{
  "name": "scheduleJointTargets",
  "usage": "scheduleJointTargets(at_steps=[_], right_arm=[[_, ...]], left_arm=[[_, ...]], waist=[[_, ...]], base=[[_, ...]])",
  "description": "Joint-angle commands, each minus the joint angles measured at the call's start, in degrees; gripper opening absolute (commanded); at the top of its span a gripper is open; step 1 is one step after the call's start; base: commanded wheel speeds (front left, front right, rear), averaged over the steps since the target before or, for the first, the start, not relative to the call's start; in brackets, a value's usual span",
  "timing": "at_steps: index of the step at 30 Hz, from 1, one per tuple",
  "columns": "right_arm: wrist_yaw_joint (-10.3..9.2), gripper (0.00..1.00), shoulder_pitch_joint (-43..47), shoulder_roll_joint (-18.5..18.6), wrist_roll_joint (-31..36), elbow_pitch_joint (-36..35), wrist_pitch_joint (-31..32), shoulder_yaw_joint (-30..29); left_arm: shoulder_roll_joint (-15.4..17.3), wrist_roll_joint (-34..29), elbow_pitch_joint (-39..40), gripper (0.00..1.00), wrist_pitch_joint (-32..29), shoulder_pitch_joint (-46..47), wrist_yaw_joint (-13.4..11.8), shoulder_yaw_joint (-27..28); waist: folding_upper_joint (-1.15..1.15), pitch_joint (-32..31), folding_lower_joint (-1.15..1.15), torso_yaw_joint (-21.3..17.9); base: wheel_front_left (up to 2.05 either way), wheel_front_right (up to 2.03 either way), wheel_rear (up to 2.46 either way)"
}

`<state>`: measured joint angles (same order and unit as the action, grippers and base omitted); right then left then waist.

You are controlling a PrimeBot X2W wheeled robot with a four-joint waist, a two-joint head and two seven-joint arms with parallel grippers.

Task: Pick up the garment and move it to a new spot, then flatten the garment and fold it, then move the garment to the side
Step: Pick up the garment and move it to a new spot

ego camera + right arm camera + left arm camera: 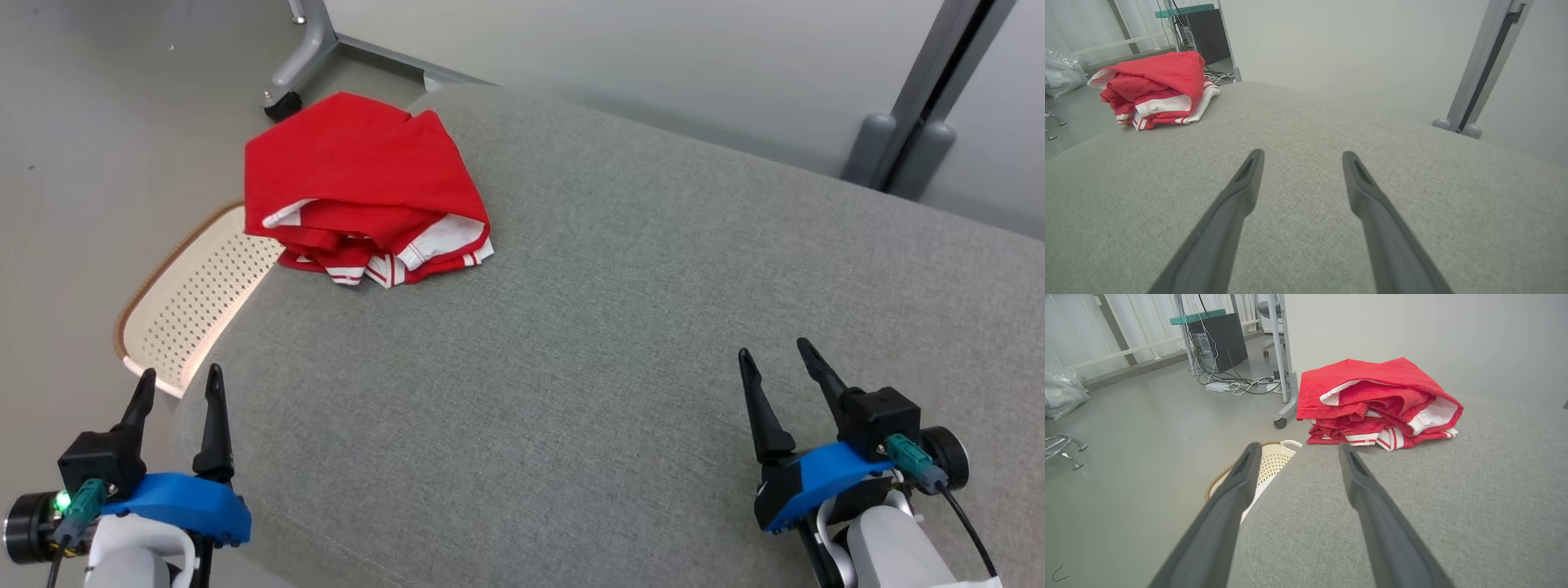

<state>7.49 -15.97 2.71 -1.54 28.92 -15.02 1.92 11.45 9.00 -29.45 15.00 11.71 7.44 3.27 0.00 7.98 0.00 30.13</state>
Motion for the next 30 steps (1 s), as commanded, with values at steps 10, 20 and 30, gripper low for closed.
scheduleJointTargets(at_steps=[10, 20, 30], right_arm=[[0.01, 1.00, -4.10, 0.34, 4.23, -3.53, -0.24, 0.22], [0.01, 1.00, -6.63, 0.34, 5.44, -6.05, -0.23, 2.09], [-0.01, 1.00, -7.95, 0.49, 6.33, -8.43, -0.10, 2.78]], left_arm=[[3.85, 3.70, -2.77, 1.00, 0.23, 9.75, 0.08, -0.77], [7.05, 5.86, -5.68, 1.00, 0.23, 15.45, 0.07, 1.31], [11.81, 4.65, -11.09, 1.00, 0.23, 21.74, 0.07, 2.92]], waist=[[0.00, 9.08, 0.00, -5.85], [0.00, 15.33, 0.00, -10.30], [0.00, 20.11, 0.00, -13.79]], base=[[0.00, 0.00, 0.00], [0.00, 0.00, 0.00], [0.00, 0.00, 0.00]])
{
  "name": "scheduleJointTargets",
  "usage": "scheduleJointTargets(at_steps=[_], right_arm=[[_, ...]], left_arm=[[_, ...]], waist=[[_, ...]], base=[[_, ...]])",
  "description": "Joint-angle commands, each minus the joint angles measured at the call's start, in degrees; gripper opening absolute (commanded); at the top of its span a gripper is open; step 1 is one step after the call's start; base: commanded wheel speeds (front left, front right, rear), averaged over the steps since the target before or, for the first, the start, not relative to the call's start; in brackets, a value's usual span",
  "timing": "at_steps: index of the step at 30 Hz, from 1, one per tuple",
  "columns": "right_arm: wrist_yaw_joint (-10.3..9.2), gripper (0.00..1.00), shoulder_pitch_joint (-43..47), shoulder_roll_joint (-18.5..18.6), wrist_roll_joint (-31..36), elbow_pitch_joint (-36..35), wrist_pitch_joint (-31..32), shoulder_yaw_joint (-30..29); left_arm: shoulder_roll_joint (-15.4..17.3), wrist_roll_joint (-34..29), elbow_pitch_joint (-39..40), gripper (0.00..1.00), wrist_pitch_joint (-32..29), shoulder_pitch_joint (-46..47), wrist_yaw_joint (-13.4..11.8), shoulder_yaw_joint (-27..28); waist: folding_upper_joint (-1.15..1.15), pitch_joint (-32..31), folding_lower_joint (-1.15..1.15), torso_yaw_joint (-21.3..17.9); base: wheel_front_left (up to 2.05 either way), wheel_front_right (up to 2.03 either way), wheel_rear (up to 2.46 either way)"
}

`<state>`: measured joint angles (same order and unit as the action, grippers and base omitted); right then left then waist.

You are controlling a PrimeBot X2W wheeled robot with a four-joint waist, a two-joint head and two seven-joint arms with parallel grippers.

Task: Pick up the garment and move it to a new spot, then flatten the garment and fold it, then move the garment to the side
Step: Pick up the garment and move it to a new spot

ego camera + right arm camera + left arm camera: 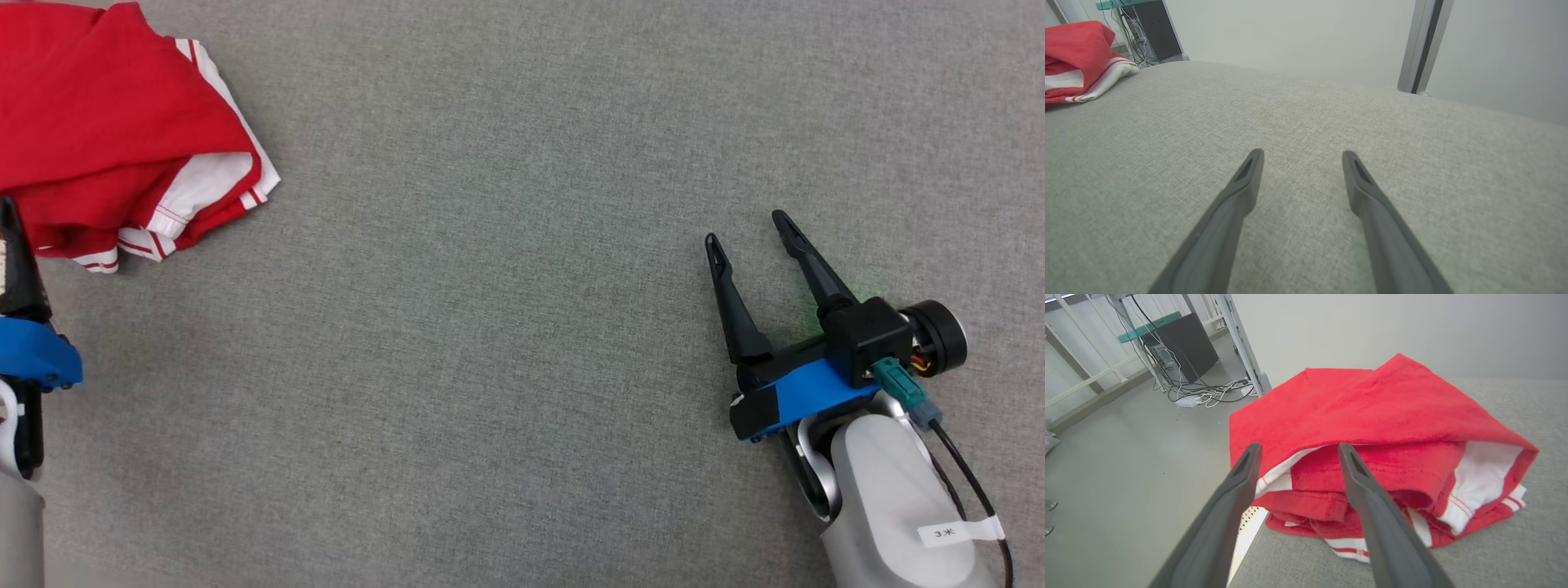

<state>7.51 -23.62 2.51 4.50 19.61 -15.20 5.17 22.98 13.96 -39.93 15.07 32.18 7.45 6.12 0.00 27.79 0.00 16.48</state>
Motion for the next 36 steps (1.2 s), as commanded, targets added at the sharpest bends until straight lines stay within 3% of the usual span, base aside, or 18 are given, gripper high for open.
scheduleJointTargets(at_steps=[1, 13, 14, 15, 16, 22, 27, 36], right_arm=[[-0.05, 1.00, -0.40, 0.73, 0.31, 0.72, 0.08, -0.39], [-0.08, 1.00, -1.18, 0.91, -0.24, -0.78, 0.15, 0.11], [-0.08, 1.00, -1.09, 0.91, -0.31, -0.90, 0.15, 0.11], [-0.08, 1.00, -1.01, 0.92, -0.38, -0.98, 0.15, 0.09], [-0.08, 1.00, -0.96, 0.92, -0.47, -1.03, 0.15, 0.10], [-0.07, 1.00, 0.02, 0.83, -1.43, -1.12, 0.15, 0.02], [-0.03, 1.00, 0.64, 0.58, -3.60, -1.17, 0.05, 1.00], [-0.03, 1.00, 4.35, 0.52, -8.31, -0.54, 0.02, 2.15]], left_arm=[[0.77, -0.60, -1.22, 1.00, 0.16, 1.72, 0.06, 0.12], [3.55, -0.89, -7.00, 1.00, 0.16, 6.12, 0.06, 2.52], [3.45, -0.62, -7.31, 0.82, 0.16, 6.26, 0.06, 2.67], [3.51, -0.35, -7.40, 0.22, 0.16, 6.49, 0.06, 2.80], [3.40, 0.17, -7.69, 0.00, 0.16, 6.62, 0.06, 2.67], [3.03, 1.85, -3.04, 0.00, 0.16, 6.18, 0.06, 1.04], [3.41, 2.54, 5.59, 0.00, 0.18, 5.62, 0.07, -1.10], [3.12, 4.28, 19.24, 0.00, 0.16, 4.68, 0.06, -7.27]], waist=[[0.00, 0.68, 0.00, -0.38], [0.00, 3.46, 0.00, -2.64], [0.00, 3.51, 0.00, -2.78], [0.00, 3.57, 0.00, -2.91], [0.00, 3.58, 0.00, -3.03], [0.00, 1.99, 0.00, -3.38], [0.00, -1.93, 0.00, -4.13], [0.00, -10.25, 0.00, -8.50]], base=[[0.00, 0.00, 0.00], [0.00, 0.00, 0.00], [0.00, 0.00, 0.00], [0.00, 0.00, 0.00], [0.00, 0.00, 0.00], [0.00, 0.00, 0.00], [0.00, 0.00, 0.00], [0.00, 0.00, 0.00]])
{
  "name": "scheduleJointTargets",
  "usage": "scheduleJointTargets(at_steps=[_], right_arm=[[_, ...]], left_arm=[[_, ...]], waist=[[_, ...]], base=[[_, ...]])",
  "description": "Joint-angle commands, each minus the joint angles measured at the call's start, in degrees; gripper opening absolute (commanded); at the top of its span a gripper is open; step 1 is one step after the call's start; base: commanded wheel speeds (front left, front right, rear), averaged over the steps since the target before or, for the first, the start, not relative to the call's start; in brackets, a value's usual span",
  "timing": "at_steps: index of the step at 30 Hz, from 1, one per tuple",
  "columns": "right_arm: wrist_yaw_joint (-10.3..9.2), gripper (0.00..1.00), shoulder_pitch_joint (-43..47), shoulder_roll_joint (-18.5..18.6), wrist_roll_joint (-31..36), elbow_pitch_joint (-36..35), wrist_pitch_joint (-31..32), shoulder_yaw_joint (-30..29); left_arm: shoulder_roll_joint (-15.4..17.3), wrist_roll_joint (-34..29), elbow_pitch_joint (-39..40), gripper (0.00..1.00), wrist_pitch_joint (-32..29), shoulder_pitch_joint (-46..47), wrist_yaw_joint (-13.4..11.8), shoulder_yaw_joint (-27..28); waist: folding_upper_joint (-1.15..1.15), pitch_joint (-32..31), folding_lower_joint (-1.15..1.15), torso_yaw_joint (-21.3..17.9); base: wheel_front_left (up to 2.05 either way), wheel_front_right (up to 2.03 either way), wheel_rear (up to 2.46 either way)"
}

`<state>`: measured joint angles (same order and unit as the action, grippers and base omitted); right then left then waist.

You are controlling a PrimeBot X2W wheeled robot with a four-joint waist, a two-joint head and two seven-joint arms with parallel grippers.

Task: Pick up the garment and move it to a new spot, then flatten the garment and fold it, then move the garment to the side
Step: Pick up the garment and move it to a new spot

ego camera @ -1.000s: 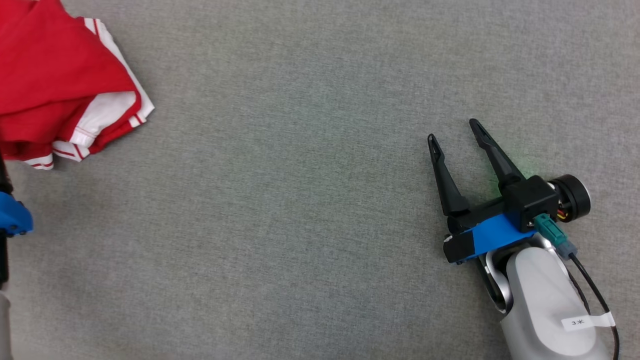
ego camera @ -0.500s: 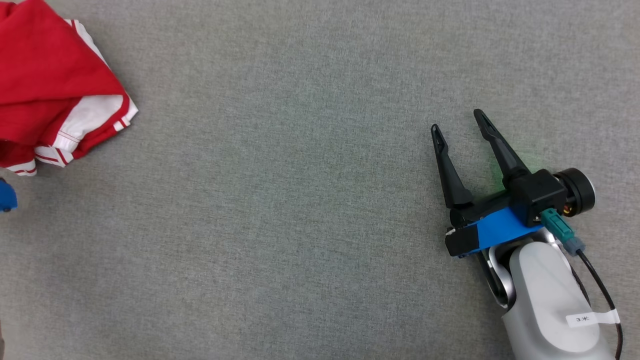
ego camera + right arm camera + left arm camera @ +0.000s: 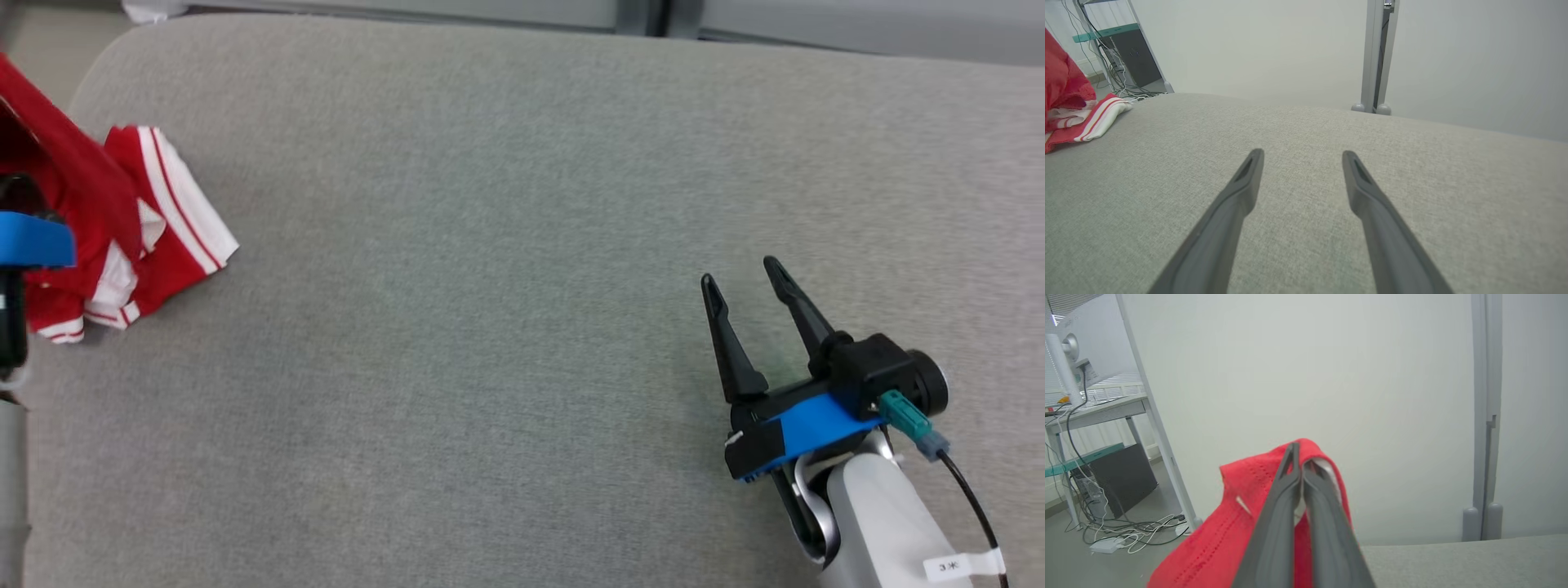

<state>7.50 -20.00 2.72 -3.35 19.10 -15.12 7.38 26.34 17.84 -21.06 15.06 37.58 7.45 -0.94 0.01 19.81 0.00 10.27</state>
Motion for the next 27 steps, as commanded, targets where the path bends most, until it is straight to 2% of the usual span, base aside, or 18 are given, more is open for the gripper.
scheduleJointTargets(at_steps=[1, 8, 14, 27], right_arm=[[-0.02, 1.00, 1.33, 0.31, -0.85, -0.01, -0.06, -0.02], [-0.02, 1.00, 4.91, 0.27, -2.81, -0.09, -0.06, 0.60], [-0.02, 1.00, 6.95, 0.28, -4.08, -0.52, -0.06, 1.21], [-0.02, 1.00, 9.19, 0.27, -4.33, -2.46, -0.07, 1.69]], left_arm=[[-0.46, 0.71, 1.44, 0.00, 0.16, -1.06, 0.07, -1.32], [-1.66, 1.92, 7.30, 0.00, 0.16, -2.54, 0.07, -6.93], [-5.36, 2.68, 10.15, 0.00, 0.17, -3.67, 0.07, -10.86], [-13.58, 3.84, 12.40, 0.00, 0.16, -5.69, 0.07, -21.10]], waist=[[-0.01, -3.09, 0.00, -3.06], [-0.01, -7.58, 0.00, -9.27], [-0.01, -9.74, 0.00, -15.00], [-0.01, -9.13, 0.00, -25.86]], base=[[0.00, 0.00, 0.00], [0.00, 0.00, 0.00], [0.00, 0.00, 0.00], [0.00, 0.00, 0.00]])
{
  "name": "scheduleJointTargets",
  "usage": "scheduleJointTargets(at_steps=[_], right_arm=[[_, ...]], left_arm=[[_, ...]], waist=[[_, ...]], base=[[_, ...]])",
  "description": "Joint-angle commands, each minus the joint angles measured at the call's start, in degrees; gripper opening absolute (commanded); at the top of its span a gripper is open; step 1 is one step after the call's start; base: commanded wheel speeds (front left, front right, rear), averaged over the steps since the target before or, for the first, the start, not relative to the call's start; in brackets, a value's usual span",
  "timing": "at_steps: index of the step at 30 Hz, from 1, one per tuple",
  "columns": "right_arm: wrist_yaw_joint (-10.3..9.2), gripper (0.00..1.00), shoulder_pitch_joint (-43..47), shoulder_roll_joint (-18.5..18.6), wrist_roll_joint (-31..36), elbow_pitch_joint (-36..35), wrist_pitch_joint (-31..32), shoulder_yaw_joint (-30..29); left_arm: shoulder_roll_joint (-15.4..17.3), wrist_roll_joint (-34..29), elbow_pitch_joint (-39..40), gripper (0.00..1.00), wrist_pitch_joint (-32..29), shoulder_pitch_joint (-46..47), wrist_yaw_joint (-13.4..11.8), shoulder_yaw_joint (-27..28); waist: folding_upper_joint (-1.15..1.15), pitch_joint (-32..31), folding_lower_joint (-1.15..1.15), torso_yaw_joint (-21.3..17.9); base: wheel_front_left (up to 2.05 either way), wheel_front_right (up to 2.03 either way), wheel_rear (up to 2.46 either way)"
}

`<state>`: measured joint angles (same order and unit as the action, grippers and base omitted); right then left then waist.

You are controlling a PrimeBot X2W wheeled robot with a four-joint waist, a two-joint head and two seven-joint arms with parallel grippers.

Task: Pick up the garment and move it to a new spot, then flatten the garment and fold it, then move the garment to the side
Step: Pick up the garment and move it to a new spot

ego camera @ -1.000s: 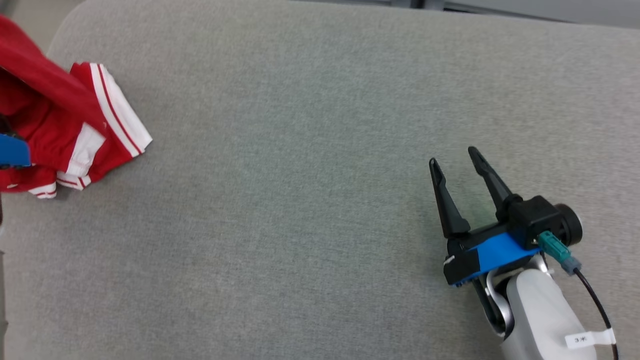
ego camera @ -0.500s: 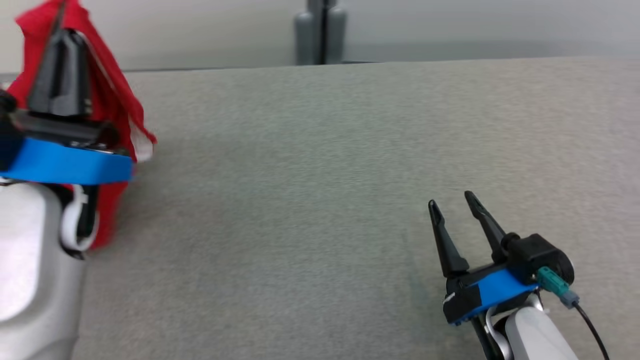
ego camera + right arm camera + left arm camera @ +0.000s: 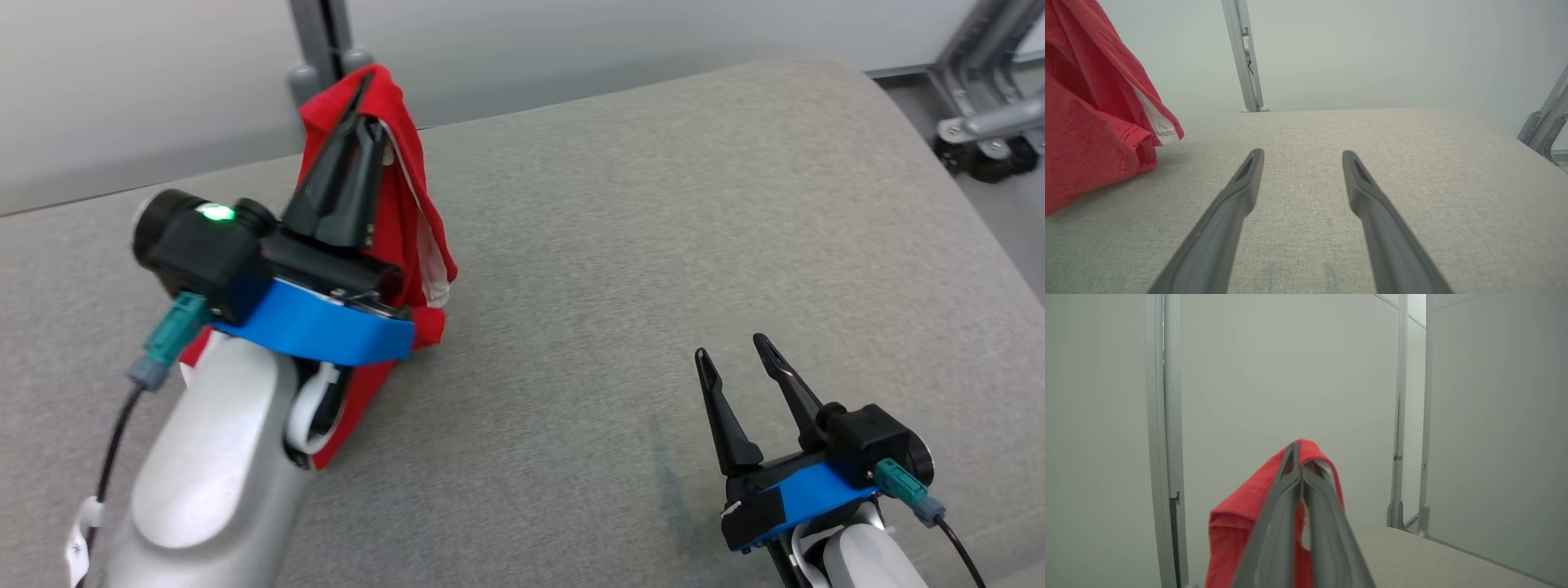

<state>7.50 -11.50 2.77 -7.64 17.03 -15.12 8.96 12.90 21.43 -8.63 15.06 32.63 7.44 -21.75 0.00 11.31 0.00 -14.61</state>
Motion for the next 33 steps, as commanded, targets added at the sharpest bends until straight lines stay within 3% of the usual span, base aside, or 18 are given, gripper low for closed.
scheduleJointTargets(at_steps=[1, 5, 6, 7, 8, 9, 22, 33], right_arm=[[-0.02, 1.00, 0.78, 0.20, -0.14, -0.54, -0.06, 0.19], [-0.02, 1.00, 1.34, 0.20, -0.54, -0.98, -0.06, 0.77], [-0.02, 1.00, 1.31, 0.21, -0.55, -1.10, -0.07, 0.85], [-0.02, 1.00, 1.30, 0.19, -0.59, -1.18, -0.06, 0.88], [-0.01, 1.00, 1.33, 0.19, -0.66, -1.29, -0.06, 0.79], [-0.02, 1.00, 1.42, 0.20, -0.67, -1.38, -0.06, 0.58], [-0.01, 1.00, 0.89, 0.21, -0.37, -0.06, -0.07, -0.46], [-0.01, 1.00, 2.40, 0.21, 0.07, 2.09, -0.06, -2.10]], left_arm=[[-0.66, 0.07, -0.01, 0.00, 0.17, -0.87, 0.08, -0.97], [-1.75, -0.13, -1.04, 0.00, 0.17, -1.54, 0.08, -2.87], [-1.81, -0.25, -1.47, 0.04, 0.17, -1.79, 0.08, -3.02], [-1.81, -0.47, -1.94, 0.29, 0.17, -2.11, 0.08, -3.00], [-1.87, -0.43, -2.63, 0.89, 0.16, -2.55, 0.08, -2.72], [-1.86, -0.59, -3.03, 1.00, 0.17, -2.72, 0.08, -2.49], [-1.12, -1.89, -10.05, 1.00, 0.16, -9.22, 0.08, 4.54], [-3.18, -4.51, -13.00, 1.00, 0.16, -19.90, 0.08, 13.36]], waist=[[0.00, -0.52, 0.00, -1.51], [0.00, -0.06, 0.00, -3.17], [0.00, 0.05, 0.00, -3.36], [0.00, 0.12, 0.00, -3.44], [0.00, 0.18, 0.00, -3.45], [0.00, 0.23, 0.00, -3.31], [0.00, -2.34, 0.00, 3.50], [0.00, -6.93, 0.00, 9.44]], base=[[0.00, 0.00, 0.00], [0.00, 0.00, 0.00], [0.00, 0.00, 0.00], [0.00, 0.00, 0.00], [0.00, 0.00, 0.00], [0.00, 0.00, 0.00], [0.00, 0.00, 0.00], [0.00, 0.00, 0.00]])
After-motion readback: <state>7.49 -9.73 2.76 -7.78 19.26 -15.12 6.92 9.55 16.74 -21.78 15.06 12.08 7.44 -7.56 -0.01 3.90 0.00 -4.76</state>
